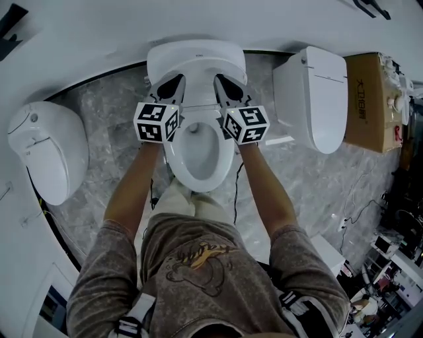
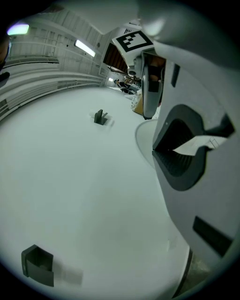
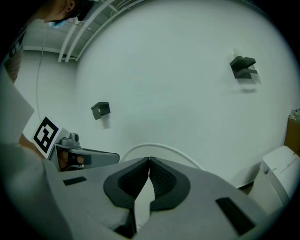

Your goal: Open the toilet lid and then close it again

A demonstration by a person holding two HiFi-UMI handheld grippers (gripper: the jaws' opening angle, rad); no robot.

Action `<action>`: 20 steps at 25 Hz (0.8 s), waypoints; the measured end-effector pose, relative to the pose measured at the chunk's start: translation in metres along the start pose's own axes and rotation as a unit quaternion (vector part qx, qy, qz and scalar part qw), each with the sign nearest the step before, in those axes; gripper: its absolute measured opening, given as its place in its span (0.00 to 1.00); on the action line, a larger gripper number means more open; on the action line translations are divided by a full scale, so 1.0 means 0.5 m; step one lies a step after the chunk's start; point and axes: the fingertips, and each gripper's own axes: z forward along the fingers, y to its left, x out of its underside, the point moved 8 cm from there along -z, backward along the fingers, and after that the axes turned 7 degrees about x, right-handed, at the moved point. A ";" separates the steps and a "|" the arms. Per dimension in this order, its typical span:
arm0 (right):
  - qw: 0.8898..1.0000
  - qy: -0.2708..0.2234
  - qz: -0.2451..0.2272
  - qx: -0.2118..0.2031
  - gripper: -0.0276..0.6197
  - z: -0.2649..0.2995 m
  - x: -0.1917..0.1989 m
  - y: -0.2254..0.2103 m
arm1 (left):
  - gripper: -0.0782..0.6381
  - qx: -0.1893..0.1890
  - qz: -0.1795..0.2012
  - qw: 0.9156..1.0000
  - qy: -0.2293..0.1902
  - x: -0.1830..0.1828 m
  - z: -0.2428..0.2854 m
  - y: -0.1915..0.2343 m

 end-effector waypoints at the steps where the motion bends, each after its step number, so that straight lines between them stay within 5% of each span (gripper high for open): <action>1: 1.000 -0.002 -0.001 0.000 0.09 -0.001 -0.005 -0.002 | 0.12 0.000 0.002 1.000 -0.001 -0.003 -0.001 -0.001; 9: 0.999 -0.044 -0.001 0.003 0.10 -0.005 -0.065 -0.021 | 0.13 -0.011 0.026 0.999 -0.032 -0.052 -0.008 0.000; 11: 0.999 -0.045 -0.005 0.002 0.26 0.000 -0.078 -0.030 | 0.21 -0.004 0.031 0.999 -0.036 -0.062 -0.001 0.001; 14: 1.000 -0.018 -0.014 -0.010 0.40 0.017 -0.083 -0.046 | 0.30 0.007 0.046 0.999 -0.025 -0.067 0.015 0.001; 20: 0.999 0.038 -0.027 -0.022 0.41 0.053 -0.058 -0.070 | 0.32 0.011 0.067 0.997 0.019 -0.051 0.049 0.014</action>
